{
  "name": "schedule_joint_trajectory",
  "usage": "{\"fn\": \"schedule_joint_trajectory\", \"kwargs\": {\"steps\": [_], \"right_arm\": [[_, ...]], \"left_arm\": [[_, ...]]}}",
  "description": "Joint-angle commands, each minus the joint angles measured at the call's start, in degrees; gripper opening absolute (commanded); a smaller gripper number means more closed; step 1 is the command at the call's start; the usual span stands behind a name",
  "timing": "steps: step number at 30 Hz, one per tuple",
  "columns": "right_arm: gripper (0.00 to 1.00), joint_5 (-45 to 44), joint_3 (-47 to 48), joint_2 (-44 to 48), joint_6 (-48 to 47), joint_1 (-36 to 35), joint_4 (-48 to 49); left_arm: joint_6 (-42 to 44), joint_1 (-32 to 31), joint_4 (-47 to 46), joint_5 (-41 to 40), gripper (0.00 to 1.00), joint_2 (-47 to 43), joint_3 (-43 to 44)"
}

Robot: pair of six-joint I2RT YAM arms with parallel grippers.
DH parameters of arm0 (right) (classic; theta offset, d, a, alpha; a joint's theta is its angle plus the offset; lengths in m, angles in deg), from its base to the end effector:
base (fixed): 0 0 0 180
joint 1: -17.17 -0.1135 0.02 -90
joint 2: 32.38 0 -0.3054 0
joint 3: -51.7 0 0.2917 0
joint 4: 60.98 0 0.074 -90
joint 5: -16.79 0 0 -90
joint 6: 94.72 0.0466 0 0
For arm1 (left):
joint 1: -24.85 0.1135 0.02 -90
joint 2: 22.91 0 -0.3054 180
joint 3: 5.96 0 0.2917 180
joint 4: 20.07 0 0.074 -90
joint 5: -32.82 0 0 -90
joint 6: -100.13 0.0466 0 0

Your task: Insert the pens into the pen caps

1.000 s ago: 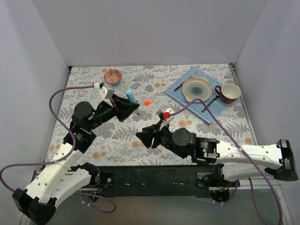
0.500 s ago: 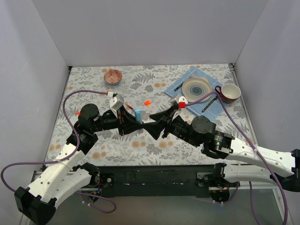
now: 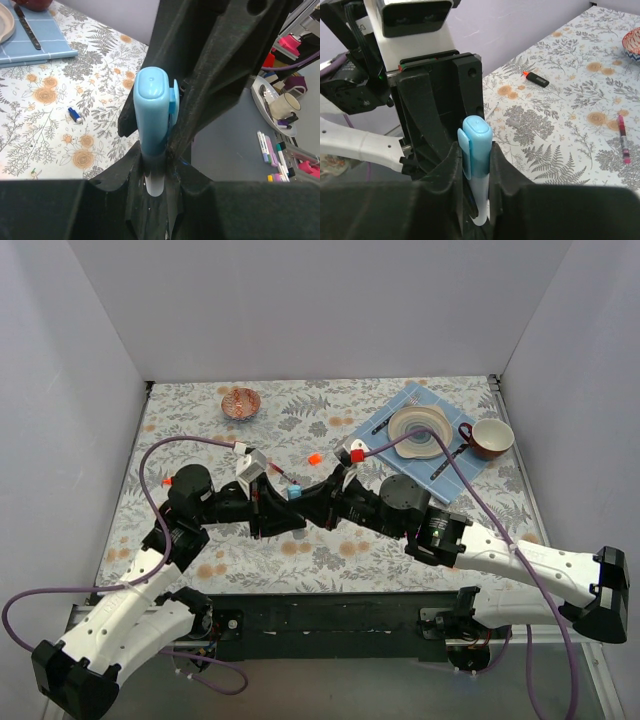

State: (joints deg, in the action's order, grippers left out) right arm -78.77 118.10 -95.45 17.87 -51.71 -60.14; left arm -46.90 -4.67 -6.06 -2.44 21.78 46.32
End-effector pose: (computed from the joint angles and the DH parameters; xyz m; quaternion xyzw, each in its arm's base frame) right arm 0.1098 0.2716 0.4115 -0.2347 0.6393 0.5008 0.5342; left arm 0.1486 -0.1279 0.3555 0.1401 0.7160 -0.6552 0.1959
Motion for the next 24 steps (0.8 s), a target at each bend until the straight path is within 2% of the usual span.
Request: {"fn": "schedule_joint_trajectory", "kwargs": {"steps": [1, 2, 3, 5, 6, 9, 10, 13, 17, 21, 22, 24], "right_arm": [[0.02, 2.3, -0.8, 0.2, 2.9, 0.1, 5.0], [0.01, 1.7, -1.4, 0.6, 2.9, 0.2, 5.1], [0.01, 1.4, -1.5, 0.7, 3.2, 0.4, 5.1], [0.01, 0.4, -1.2, 1.0, 3.2, 1.1, 4.3], [0.01, -0.1, -0.9, 1.1, 3.0, 1.2, 3.7], [0.01, -4.2, 1.4, 0.8, 1.5, 2.6, -1.4], [0.01, -5.1, 1.7, 0.8, 1.3, 3.9, -2.7], [0.01, -5.0, 0.8, 0.6, 2.3, 8.8, -7.4], [0.01, -2.8, -3.5, -0.6, 3.9, 14.6, -10.8], [0.01, 0.8, -9.0, -4.0, 5.6, 19.5, -10.0], [0.01, 1.3, -10.4, -6.3, 5.8, 19.9, -9.6], [0.01, 2.3, -11.1, -8.8, 6.8, 21.1, -9.0]], "left_arm": [[-0.2, -0.2, -1.1, 0.6, 0.0, -0.7, -0.1], [-0.4, -0.2, -1.1, 0.5, 0.0, -0.4, -0.3], [-0.5, -0.2, -1.1, 0.2, 0.12, -0.4, -0.5], [-0.6, -0.2, -1.1, -0.9, 0.27, -0.6, -1.0], [-0.6, -0.2, -0.9, -1.6, 0.42, -0.9, -1.2], [-0.4, -0.1, -0.1, -5.0, 0.58, -2.1, -1.6], [-0.2, -0.1, 0.2, -5.8, 0.77, -2.4, -1.7], [0.5, -0.1, 1.9, -9.0, 0.98, -3.9, -1.9], [0.0, -0.2, 3.1, -15.8, 0.98, -5.3, -2.1], [-1.3, -0.2, 5.8, -29.7, 0.98, -6.0, -0.9], [-1.7, -0.1, 6.8, -36.0, 0.98, -6.0, -0.5], [-3.1, -0.2, 7.6, -41.5, 0.98, -6.5, -0.1]]}}
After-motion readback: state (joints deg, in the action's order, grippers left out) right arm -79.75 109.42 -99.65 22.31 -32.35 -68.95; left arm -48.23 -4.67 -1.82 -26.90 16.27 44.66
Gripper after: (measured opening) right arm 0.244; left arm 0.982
